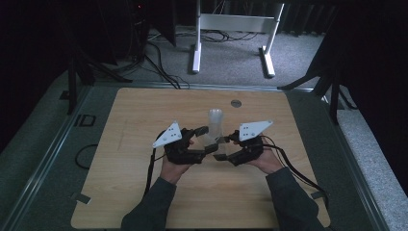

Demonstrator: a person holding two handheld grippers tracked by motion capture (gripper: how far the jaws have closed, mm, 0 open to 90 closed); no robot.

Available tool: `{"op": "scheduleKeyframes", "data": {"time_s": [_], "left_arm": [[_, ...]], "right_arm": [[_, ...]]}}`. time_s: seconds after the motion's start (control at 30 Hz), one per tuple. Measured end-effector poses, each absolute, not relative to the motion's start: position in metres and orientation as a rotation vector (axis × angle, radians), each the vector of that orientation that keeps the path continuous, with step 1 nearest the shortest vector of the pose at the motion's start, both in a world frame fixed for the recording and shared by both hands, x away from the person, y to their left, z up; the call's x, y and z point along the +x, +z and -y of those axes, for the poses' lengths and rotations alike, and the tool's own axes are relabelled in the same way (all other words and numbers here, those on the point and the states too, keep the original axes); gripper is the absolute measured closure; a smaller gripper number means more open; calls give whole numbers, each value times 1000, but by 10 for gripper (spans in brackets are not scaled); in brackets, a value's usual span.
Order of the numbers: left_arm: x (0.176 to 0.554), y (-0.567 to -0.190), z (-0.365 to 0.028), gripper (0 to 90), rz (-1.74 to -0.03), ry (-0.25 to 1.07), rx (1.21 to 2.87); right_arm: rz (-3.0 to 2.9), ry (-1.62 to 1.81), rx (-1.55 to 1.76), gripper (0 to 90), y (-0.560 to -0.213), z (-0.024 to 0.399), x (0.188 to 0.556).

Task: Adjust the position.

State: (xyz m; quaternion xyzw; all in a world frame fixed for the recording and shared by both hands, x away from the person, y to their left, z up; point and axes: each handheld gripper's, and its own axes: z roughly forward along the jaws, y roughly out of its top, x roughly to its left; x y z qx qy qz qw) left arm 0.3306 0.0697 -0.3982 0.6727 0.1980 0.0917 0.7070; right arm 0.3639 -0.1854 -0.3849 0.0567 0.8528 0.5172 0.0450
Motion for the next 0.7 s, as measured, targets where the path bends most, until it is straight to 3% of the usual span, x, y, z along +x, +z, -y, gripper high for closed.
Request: {"op": "scheduleKeyframes", "data": {"time_s": [0.07,0.23,0.7], "left_arm": [[330,-398,-70,283,-446,208,1492],[331,-397,-73,284,-455,232,1494],[332,-400,-83,284,-506,281,1513]], "right_arm": [[-2609,1543,192,294,-386,184,363],[-2604,1520,209,248,-386,185,363],[-2584,1476,268,228,-388,192,364]]}}
